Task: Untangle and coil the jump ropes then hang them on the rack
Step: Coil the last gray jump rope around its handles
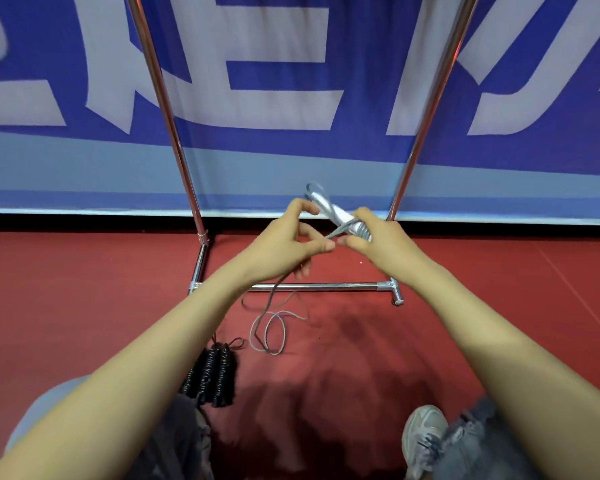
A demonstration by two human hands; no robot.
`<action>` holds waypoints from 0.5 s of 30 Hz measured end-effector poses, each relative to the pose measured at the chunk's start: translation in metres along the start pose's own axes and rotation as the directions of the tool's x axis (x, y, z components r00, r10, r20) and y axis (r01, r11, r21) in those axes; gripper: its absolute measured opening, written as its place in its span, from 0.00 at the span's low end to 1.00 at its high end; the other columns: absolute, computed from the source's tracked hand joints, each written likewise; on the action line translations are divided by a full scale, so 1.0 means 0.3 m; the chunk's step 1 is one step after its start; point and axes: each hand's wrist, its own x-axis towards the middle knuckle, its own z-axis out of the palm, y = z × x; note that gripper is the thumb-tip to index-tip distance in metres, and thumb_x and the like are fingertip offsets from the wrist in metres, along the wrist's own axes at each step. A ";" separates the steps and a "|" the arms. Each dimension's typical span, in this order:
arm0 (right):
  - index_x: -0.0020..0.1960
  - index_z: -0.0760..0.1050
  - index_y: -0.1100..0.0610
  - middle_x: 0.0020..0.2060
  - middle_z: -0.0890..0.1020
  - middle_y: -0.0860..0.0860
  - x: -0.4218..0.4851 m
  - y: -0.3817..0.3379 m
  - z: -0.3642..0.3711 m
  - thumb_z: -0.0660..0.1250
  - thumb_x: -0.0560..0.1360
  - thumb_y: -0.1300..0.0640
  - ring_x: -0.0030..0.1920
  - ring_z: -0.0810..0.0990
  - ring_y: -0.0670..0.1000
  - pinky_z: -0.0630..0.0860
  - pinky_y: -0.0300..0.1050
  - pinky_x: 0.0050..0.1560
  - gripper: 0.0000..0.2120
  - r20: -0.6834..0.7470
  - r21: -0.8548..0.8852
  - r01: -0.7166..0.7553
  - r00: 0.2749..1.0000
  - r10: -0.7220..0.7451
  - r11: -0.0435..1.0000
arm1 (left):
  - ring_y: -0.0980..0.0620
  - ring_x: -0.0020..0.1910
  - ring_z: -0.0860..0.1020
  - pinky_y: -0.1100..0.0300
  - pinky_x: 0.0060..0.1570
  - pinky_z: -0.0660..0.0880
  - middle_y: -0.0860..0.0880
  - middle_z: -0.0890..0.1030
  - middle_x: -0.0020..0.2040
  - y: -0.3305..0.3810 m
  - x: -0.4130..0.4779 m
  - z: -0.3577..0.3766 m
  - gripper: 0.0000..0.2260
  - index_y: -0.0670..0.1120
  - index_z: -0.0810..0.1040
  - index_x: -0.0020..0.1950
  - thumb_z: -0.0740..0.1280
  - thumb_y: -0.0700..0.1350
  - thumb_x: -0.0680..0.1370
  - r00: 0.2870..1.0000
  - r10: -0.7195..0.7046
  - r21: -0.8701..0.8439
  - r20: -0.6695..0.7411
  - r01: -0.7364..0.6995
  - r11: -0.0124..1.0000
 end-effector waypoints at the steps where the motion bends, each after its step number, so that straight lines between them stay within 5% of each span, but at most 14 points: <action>1: 0.54 0.67 0.54 0.33 0.74 0.51 0.004 -0.002 -0.012 0.68 0.75 0.46 0.36 0.72 0.53 0.65 0.47 0.35 0.16 -0.055 0.040 -0.017 0.998 0.019 0.999 | 0.51 0.26 0.72 0.60 0.28 0.71 0.49 0.83 0.40 -0.004 0.002 0.004 0.17 0.45 0.65 0.59 0.70 0.40 0.77 0.999 -0.014 -0.080 -0.036 0.011 0.997; 5: 0.54 0.67 0.56 0.35 0.75 0.48 0.012 -0.008 -0.041 0.68 0.75 0.46 0.34 0.73 0.50 0.67 0.44 0.33 0.18 -0.130 0.180 -0.023 0.990 0.047 0.983 | 0.54 0.28 0.70 0.63 0.31 0.67 0.44 0.85 0.43 -0.019 0.016 0.012 0.08 0.44 0.68 0.55 0.65 0.43 0.80 0.987 -0.092 -0.329 -0.135 0.043 0.943; 9: 0.71 0.62 0.47 0.33 0.75 0.49 0.006 -0.026 -0.040 0.70 0.75 0.50 0.28 0.71 0.49 0.70 0.40 0.32 0.28 -0.113 0.407 0.032 0.993 0.015 0.913 | 0.56 0.27 0.73 0.64 0.34 0.71 0.47 0.85 0.41 -0.024 0.022 0.001 0.11 0.45 0.71 0.52 0.69 0.35 0.75 0.974 -0.182 -0.496 -0.133 0.094 0.863; 12: 0.75 0.53 0.39 0.30 0.73 0.46 0.005 -0.038 -0.040 0.71 0.74 0.57 0.27 0.66 0.48 0.66 0.39 0.28 0.39 -0.038 0.631 0.068 0.998 -0.057 0.773 | 0.57 0.28 0.73 0.65 0.33 0.70 0.46 0.83 0.39 -0.039 0.033 -0.003 0.15 0.44 0.70 0.54 0.72 0.35 0.73 0.961 -0.132 -0.384 -0.245 0.029 0.923; 15: 0.73 0.54 0.35 0.28 0.71 0.46 0.002 -0.055 -0.036 0.71 0.74 0.58 0.27 0.62 0.49 0.62 0.40 0.26 0.38 -0.001 0.755 0.066 0.995 -0.098 0.652 | 0.56 0.28 0.73 0.64 0.32 0.69 0.46 0.82 0.38 -0.051 0.037 0.012 0.16 0.42 0.69 0.55 0.73 0.36 0.73 0.965 -0.109 -0.343 -0.239 0.021 0.939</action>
